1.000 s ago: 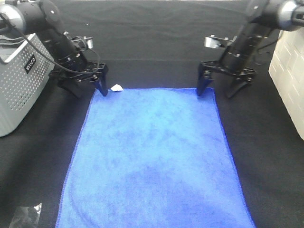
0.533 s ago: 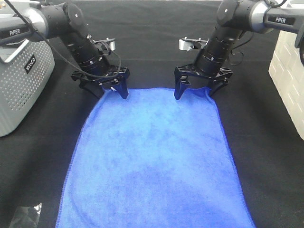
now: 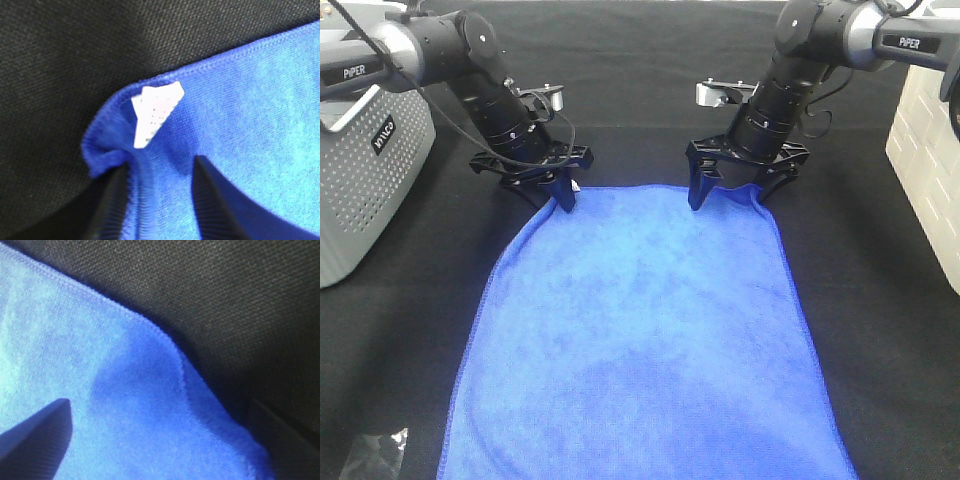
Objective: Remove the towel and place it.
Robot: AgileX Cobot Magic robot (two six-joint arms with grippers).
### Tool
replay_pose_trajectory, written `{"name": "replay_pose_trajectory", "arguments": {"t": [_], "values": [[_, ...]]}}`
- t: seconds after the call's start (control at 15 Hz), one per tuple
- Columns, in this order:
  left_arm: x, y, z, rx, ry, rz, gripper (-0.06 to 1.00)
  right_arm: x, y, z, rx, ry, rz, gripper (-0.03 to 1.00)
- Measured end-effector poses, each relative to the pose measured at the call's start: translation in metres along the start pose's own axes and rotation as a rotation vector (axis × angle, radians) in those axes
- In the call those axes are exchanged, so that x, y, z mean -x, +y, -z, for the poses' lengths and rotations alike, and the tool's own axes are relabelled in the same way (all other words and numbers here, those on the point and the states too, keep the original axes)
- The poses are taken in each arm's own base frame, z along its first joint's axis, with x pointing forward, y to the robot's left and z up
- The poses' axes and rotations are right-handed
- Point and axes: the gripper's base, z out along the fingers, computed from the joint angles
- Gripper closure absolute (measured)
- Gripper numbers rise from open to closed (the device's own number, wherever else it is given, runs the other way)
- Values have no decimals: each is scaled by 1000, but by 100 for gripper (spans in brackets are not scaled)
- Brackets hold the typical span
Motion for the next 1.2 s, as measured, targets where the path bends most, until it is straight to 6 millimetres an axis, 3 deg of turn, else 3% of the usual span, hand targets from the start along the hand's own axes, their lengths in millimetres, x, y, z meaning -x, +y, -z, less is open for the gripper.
{"name": "replay_pose_trajectory", "arguments": {"t": [0.2, 0.27, 0.33, 0.4, 0.53, 0.87, 1.2], "values": [[0, 0, -3, 0, -1, 0, 80, 1, 0, -2, -1, -8, -5, 31], [0, 0, -3, 0, -1, 0, 80, 1, 0, -2, -1, -8, -5, 31], [0, 0, -3, 0, -2, 0, 90, 1, 1, -2, 3, -10, -7, 34], [0, 0, -3, 0, -3, 0, 92, 1, 1, -4, 7, -7, -8, 35], [0, 0, -3, 0, -4, 0, 93, 1, -1, -4, -12, -8, 8, 41], [0, 0, -3, 0, -4, -1, 93, 1, -9, -5, -96, -7, 49, 95], [5, 3, 4, 61, -29, -45, 93, 4, -10, -3, -145, -35, 104, 97]]}}
